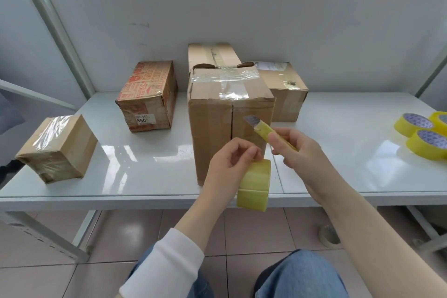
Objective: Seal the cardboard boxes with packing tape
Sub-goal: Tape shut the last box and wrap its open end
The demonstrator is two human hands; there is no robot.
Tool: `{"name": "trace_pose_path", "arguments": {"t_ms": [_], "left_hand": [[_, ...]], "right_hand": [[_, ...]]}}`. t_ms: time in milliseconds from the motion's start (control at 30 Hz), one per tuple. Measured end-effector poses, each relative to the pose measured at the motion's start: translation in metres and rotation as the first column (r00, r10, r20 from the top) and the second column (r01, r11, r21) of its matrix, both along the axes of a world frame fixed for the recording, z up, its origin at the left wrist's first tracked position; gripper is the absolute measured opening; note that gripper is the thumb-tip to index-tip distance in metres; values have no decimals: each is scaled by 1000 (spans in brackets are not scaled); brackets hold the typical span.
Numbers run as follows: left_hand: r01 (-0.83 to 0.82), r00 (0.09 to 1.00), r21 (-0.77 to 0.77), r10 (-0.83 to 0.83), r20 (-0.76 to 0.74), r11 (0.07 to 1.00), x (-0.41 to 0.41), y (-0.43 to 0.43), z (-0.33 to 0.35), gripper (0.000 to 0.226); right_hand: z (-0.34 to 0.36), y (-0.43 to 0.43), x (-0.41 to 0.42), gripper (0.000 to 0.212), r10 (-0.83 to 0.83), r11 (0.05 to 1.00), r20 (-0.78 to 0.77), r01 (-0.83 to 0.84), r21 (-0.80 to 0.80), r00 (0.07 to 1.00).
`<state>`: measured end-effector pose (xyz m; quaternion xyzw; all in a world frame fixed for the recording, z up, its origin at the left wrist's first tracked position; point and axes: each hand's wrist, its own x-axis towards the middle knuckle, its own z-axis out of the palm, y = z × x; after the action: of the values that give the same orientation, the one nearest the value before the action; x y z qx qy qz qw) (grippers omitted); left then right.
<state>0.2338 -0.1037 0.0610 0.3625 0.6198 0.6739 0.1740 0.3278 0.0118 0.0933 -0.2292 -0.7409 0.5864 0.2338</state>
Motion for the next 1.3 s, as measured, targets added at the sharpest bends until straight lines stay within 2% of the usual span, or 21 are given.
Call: {"name": "trace_pose_path", "arguments": {"t_ms": [100,267,367,500,767,933,1100,1167,1200,1233,1300], "left_hand": [[45,999,-7,-45,20,999,9,10,0,17],[99,995,-32,-98,31,995,24,34,1,15],[122,991,-39,-120,51,992,31,48,-1,17],[154,988,-59,-151,43,986,40,63,-5,18],[122,990,-158,-108,93,980,44,91,-16,5],[79,996,-174,-68,65,982,38,112,-22,22],[-14,999,-287,3,-36,958,32,127,-34,40],[-29,999,-319,19,-33,947,29,133,-40,67],[-26,999,-327,39,32,945,27,135,-44,79],[-36,994,-325,66,84,945,23,138,-50,77],[-78,994,-312,97,45,947,16,141,-59,38]], "right_hand": [[1,6,9,23,-29,997,7,29,65,1000],[1,21,25,15,-76,994,-18,77,81,997],[3,34,37,9,-100,994,4,100,38,995],[0,49,49,22,-124,991,41,126,-48,991],[-12,70,49,14,-185,962,34,188,-199,982],[-10,86,31,9,-268,938,-5,260,-228,963],[-17,102,6,14,-265,950,17,264,-164,964],[-22,108,-3,14,-270,952,15,270,-148,963],[-24,111,-6,13,-278,950,15,277,-143,961],[-25,114,-10,12,-284,948,12,282,-145,959],[-29,121,-15,13,-290,945,4,287,-155,957]]}}
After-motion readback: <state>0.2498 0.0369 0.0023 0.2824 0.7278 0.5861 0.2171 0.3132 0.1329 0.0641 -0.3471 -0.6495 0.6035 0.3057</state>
